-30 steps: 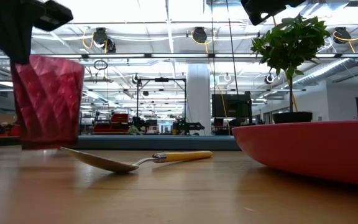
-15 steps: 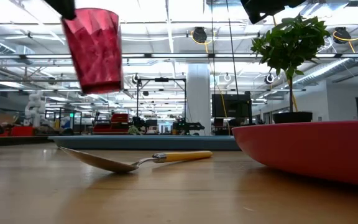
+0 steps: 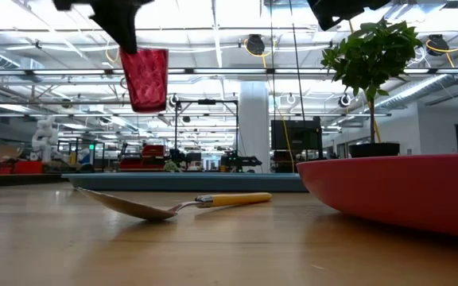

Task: Pick and place plate/cup/fork/spoon on tray
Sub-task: Put the red cup on the blue tray

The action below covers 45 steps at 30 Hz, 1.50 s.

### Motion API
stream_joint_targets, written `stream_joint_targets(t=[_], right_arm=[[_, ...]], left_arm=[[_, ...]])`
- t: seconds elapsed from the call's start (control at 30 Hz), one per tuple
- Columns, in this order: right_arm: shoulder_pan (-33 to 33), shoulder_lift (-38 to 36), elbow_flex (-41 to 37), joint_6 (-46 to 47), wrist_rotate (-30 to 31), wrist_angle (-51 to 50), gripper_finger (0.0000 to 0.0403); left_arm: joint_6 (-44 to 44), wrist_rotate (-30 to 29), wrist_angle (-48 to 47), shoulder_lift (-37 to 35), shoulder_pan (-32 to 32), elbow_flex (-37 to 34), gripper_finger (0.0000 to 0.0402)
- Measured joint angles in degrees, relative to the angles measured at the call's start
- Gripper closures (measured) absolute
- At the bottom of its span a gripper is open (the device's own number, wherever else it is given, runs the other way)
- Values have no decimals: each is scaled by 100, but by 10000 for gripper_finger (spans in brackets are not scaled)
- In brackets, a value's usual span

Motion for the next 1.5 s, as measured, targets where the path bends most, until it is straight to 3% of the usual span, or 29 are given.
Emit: stream_joint_targets(t=[0.2,0.43,0.6,1.0,1.13,1.27,1.5], right_arm=[[0,0,0,-2,-1,-9,403],[0,0,0,-2,-2,-20,403],[0,0,0,-6,0,-20,403],[-9,0,0,-387,10,28,403],[-9,0,0,-578,452,177,403],[-9,0,0,-641,895,424,403],[-39,0,0,-749,885,681,403]], left_arm=[[450,34,286,8,1229,-2,383],[827,719,1001,16,2538,-4,395],[872,1314,1361,78,3248,-60,381],[1426,1602,3209,78,3893,-1542,386],[1675,1631,3681,78,4003,-1908,378],[1748,1672,3835,167,4114,-2068,392],[1973,1878,3963,371,4264,-2085,380]])
